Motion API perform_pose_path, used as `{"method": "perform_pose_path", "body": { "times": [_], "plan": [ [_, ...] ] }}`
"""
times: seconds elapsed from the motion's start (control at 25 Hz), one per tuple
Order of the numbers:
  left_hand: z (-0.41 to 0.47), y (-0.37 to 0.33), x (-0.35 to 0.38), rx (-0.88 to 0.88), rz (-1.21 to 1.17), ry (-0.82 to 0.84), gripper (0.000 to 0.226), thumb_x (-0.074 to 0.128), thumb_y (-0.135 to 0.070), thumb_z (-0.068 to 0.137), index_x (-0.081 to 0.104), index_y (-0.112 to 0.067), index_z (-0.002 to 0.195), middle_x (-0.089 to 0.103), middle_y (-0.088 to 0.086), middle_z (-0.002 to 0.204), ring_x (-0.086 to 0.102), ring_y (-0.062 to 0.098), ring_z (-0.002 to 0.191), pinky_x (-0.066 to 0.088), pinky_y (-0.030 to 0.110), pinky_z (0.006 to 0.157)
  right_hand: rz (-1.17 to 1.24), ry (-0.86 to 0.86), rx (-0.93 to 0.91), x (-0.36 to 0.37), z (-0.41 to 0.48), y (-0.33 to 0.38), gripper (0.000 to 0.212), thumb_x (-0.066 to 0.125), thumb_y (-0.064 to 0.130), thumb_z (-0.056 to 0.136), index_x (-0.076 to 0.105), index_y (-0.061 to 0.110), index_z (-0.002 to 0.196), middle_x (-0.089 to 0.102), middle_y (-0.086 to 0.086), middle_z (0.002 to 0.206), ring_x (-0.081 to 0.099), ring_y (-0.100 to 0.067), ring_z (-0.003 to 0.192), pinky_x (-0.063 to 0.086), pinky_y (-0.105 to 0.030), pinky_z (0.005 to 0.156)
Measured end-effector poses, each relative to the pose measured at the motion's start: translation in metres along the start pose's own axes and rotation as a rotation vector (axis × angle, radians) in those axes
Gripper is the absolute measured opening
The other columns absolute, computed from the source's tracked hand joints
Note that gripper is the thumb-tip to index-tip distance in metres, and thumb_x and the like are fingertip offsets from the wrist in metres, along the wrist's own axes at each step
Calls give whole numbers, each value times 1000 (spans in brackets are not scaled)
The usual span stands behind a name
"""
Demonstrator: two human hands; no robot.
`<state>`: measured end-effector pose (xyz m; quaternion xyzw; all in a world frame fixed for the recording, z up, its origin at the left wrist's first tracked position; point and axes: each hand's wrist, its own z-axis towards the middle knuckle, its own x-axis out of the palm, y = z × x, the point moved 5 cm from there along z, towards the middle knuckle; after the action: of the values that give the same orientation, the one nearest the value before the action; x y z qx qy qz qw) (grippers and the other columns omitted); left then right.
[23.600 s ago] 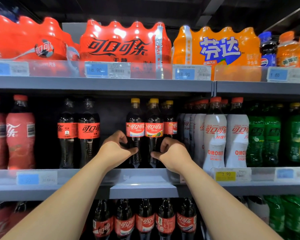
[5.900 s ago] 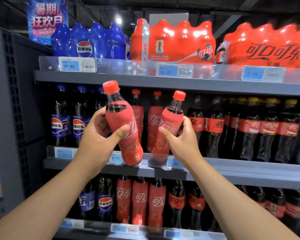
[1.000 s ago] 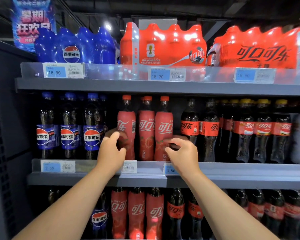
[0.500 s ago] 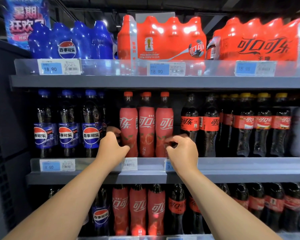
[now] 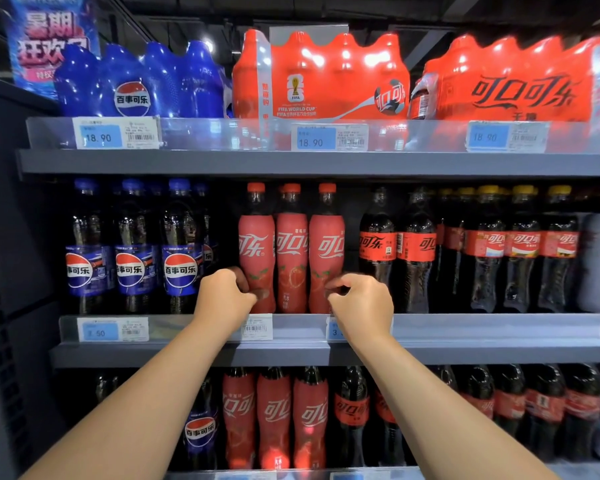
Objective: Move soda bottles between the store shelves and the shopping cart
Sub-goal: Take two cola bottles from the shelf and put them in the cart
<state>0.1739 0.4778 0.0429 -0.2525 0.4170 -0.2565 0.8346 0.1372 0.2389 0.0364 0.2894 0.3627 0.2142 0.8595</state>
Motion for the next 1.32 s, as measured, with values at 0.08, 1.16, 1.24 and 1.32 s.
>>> {"method": "perform_pose_path", "body": {
  "times": [0.08,1.16,1.24,1.32],
  "plan": [
    [-1,-2,-1,-1,-7,8,38,90,-33,73,57,-17,62,58,-3,63,52,8,60,33,20,49,-6,1,25,0,0,1,23,65,14,84,80,28,94,77,6,92,68,-17,81,52,-25,68],
    [-268,90,-9,334,-245,-3,27,62,-15,95,66,-4,120,62,0,116,58,9,107,42,15,97,615,254,-357,-28,-273,-43,14,64,9,95,71,8,107,65,-8,112,64,-17,109,54,-20,80],
    [-320,136,15,152,-265,105,23,61,-15,96,66,-6,117,63,0,113,60,10,102,44,12,90,628,366,-245,-6,-329,-81,15,60,12,96,69,8,107,63,-9,112,63,-17,108,53,-22,80],
    [-376,184,45,-65,-234,227,20,61,-13,96,65,-10,116,64,0,109,61,9,92,44,9,80,590,468,-102,18,-388,-125,15,60,10,94,69,9,106,62,-5,113,63,-15,108,52,-24,82]
  ]
}}
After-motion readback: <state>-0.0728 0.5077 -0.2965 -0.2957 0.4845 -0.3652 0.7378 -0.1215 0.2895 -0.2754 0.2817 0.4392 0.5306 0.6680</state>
